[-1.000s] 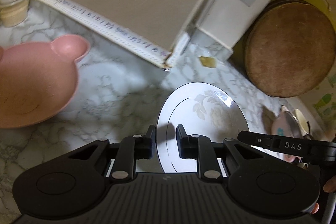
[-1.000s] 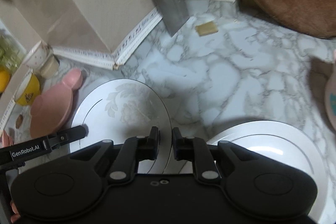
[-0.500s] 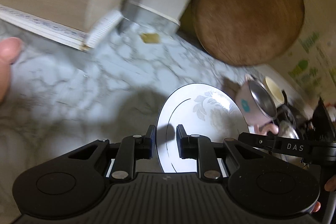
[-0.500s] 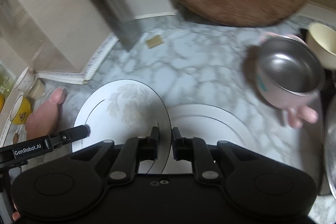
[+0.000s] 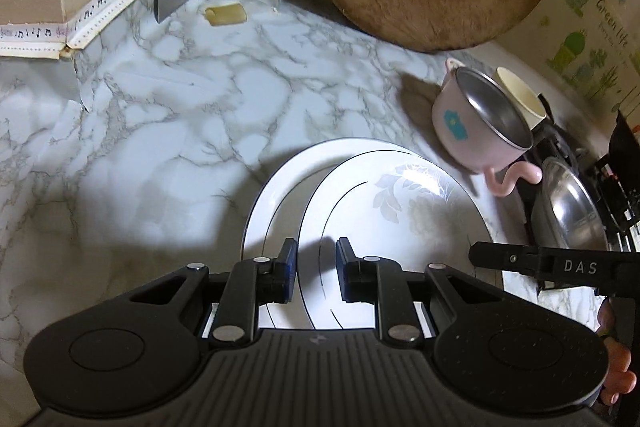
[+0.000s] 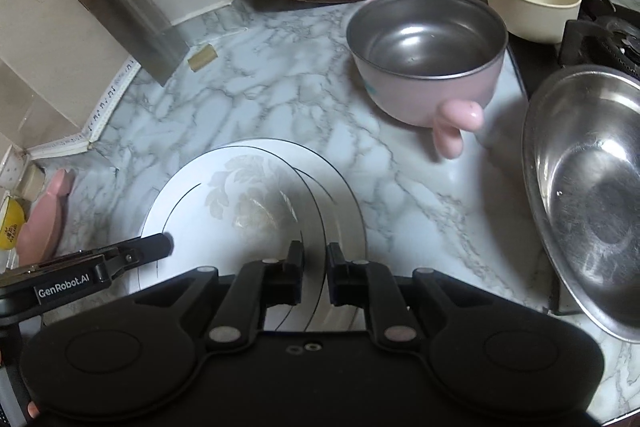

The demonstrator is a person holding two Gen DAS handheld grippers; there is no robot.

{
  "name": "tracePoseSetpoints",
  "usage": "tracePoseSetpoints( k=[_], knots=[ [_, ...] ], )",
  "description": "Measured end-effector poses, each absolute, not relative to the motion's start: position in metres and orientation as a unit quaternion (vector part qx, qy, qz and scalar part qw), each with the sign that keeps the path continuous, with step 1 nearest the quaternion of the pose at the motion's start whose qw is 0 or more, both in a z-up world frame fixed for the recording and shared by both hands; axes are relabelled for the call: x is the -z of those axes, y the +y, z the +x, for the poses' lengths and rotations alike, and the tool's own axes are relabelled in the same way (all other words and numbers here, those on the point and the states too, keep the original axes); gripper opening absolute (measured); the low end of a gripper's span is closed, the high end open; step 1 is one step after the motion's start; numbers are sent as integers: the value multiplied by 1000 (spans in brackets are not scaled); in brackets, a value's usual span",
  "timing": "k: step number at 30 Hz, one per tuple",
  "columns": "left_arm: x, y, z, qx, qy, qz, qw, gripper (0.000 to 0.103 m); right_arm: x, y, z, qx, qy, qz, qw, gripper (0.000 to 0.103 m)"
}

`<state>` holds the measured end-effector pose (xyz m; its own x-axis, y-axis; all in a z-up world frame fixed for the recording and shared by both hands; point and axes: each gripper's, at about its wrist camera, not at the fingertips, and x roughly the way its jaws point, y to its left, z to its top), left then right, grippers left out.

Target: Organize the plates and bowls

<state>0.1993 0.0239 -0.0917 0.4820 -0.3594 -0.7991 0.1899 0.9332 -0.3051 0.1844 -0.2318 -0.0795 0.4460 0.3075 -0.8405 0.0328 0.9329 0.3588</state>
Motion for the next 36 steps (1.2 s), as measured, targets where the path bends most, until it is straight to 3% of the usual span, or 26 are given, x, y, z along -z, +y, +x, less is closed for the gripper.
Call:
tracePoseSetpoints(
  k=[22, 36],
  knots=[
    [95, 28, 207, 150, 508, -77, 845, 19, 89, -238, 196, -112, 532, 160, 824, 12],
    [77, 33, 191, 142, 478, -59, 865, 19, 72, -235, 191, -130, 509, 118, 843, 12]
  ],
)
